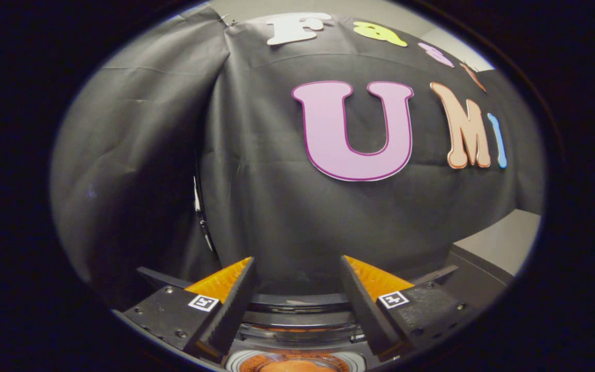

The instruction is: Put the clothes into the washing machine and then close the washing machine lid.

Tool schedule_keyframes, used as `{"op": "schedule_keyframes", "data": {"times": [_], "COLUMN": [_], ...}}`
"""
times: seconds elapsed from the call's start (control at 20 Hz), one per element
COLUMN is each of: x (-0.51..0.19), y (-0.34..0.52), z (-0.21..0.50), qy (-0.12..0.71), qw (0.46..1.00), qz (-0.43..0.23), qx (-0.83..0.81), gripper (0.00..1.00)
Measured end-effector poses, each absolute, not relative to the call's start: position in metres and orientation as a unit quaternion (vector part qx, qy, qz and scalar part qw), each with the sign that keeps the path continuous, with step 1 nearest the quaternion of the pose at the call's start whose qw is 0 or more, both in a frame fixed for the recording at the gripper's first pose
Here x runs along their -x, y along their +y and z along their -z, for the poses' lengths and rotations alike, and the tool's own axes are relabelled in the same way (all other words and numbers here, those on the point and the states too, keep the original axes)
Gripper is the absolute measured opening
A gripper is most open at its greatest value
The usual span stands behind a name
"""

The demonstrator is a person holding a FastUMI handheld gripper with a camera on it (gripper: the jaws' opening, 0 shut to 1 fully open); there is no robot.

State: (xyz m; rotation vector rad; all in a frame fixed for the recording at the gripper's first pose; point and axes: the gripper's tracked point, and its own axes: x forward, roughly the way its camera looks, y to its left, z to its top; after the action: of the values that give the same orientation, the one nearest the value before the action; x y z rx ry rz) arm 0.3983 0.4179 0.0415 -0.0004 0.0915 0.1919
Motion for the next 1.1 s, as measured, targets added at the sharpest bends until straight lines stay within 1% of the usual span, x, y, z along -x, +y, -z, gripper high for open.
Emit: {"op": "schedule_keyframes", "data": {"times": [1.1], "x": [-0.362], "y": [0.413], "z": [-0.039], "qy": [-0.004], "qw": [0.995], "qz": [-0.098], "qx": [-0.003], "gripper": [0.96]}}
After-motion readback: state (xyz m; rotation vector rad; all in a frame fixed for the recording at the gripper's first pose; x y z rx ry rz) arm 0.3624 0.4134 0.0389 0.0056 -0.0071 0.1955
